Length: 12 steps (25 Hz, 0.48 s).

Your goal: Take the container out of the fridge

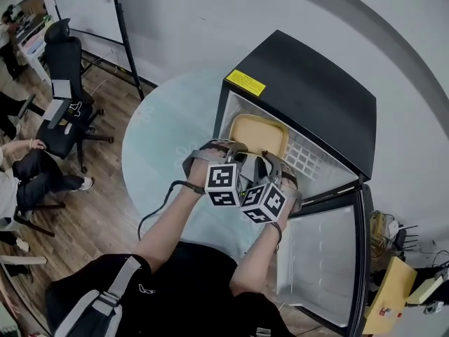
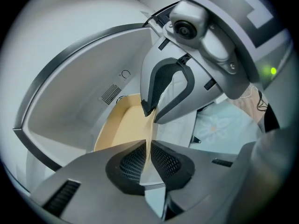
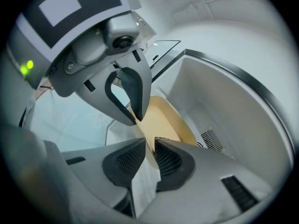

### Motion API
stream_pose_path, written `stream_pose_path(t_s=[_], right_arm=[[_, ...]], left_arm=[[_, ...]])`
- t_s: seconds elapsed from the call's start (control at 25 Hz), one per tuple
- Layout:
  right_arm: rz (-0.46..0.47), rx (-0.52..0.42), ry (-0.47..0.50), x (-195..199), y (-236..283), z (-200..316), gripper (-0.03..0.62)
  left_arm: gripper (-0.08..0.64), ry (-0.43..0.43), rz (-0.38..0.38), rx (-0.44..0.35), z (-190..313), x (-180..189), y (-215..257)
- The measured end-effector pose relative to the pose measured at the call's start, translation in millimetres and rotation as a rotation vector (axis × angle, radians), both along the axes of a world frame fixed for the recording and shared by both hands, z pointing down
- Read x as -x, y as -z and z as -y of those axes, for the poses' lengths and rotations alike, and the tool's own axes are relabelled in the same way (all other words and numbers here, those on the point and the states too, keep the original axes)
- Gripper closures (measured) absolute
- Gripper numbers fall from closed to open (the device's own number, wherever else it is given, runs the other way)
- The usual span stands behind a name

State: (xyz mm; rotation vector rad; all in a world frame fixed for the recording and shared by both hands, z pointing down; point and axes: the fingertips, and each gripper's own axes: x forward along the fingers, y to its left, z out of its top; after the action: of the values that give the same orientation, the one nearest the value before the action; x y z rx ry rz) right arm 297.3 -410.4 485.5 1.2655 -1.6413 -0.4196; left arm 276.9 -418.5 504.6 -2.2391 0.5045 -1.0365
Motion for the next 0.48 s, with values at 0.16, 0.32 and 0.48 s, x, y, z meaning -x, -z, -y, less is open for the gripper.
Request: stream_pose_path(t_s=[0.16, 0.32, 0.48], right_arm=[[-0.024, 0.061, 0.065, 18.1, -6.1, -16.5, 0.55], [-0.022, 0.147, 0.119, 36.8, -18.3, -37.2, 0.574], [0.008, 0.186, 0.122, 49.5, -23.4, -56.6, 0.575]], left_arm=[[0.518, -0.024, 0.056, -0.029, -13.4, 17.2, 1.6], [0.509, -0.057, 0.112, -0.015, -29.1, 33.6, -6.6], [0.509, -0.095, 0.12, 0.015, -47.8, 44.7, -12.5]])
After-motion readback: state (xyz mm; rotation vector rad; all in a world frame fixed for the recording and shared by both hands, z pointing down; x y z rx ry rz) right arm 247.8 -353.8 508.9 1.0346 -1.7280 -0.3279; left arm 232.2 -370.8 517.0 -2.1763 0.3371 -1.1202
